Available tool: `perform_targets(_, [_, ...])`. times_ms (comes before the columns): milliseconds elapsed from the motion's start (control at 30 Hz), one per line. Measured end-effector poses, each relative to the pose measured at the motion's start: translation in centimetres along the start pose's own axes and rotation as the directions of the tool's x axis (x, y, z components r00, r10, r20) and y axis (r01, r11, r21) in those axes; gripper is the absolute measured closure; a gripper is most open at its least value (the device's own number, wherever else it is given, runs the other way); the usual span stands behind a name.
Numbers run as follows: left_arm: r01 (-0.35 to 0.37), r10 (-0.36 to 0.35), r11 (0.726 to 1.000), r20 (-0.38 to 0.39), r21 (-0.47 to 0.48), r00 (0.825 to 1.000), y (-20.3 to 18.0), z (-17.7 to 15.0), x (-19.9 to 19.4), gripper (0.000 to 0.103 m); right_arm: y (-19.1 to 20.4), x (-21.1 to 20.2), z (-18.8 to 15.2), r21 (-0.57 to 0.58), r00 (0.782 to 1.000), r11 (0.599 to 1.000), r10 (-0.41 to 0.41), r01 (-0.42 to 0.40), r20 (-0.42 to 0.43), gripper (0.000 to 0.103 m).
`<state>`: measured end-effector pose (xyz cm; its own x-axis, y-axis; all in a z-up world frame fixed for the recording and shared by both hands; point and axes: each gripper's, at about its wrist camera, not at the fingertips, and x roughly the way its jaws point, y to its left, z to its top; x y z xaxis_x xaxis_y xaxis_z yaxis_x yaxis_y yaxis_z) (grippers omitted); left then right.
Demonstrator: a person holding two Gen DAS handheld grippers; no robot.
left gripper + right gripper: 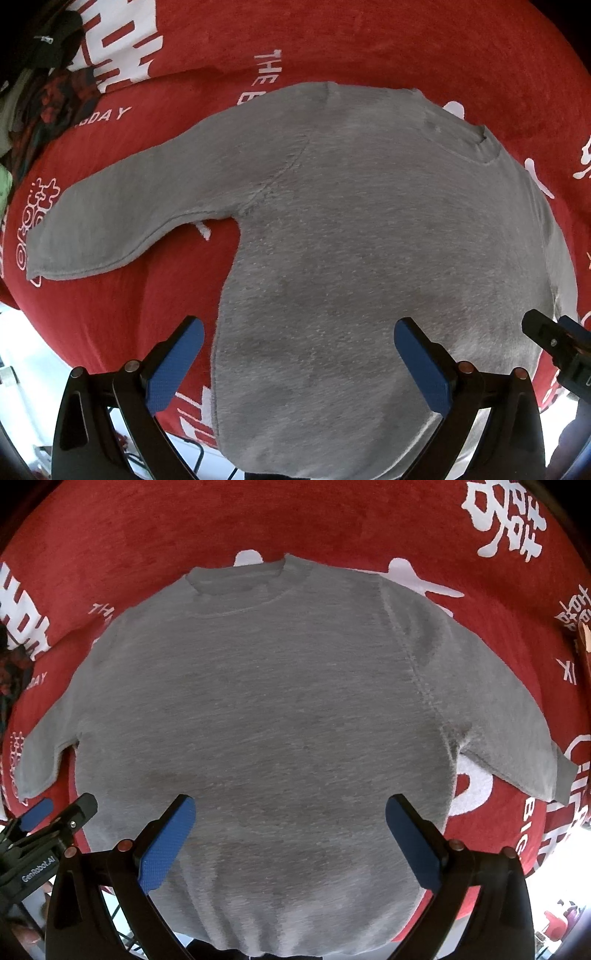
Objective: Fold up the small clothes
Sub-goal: 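Grasp the sleeve cuff with the left gripper and fold it across the back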
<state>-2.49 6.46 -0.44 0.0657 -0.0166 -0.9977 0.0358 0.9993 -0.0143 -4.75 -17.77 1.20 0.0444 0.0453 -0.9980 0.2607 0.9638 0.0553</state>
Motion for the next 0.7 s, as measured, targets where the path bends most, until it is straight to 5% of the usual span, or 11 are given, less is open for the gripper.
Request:
perform_targets(267, [0.038,-0.037,0.994,0.017,-0.107,0.999,4.9,0.0,0.3,0.0,2.7,-0.3,-0.5,-0.039,0.999,0.999,0.034,-0.033,0.032,0.0])
perform_targets(400, [0.134,-0.121,0.956,0.064,-0.259,0.991,10.2,0.0,0.8,0.0,4.3,-0.2,-0.8,-0.066,0.998,0.996,0.058,-0.055,0.035,0.0])
perform_targets(533, [0.247,-0.201,0.881,0.154,-0.403,0.967,15.5,-0.4,2.1,0.0,6.1,0.3,-1.2,-0.099,0.997,0.993,0.067,-0.064,0.026,0.0])
perform_targets(700, [0.444,-0.359,0.701,0.262,-0.558,0.896,20.2,-0.8,6.2,0.0,8.2,1.2,-2.0,-0.156,0.997,0.985,0.075,-0.072,0.013,0.0])
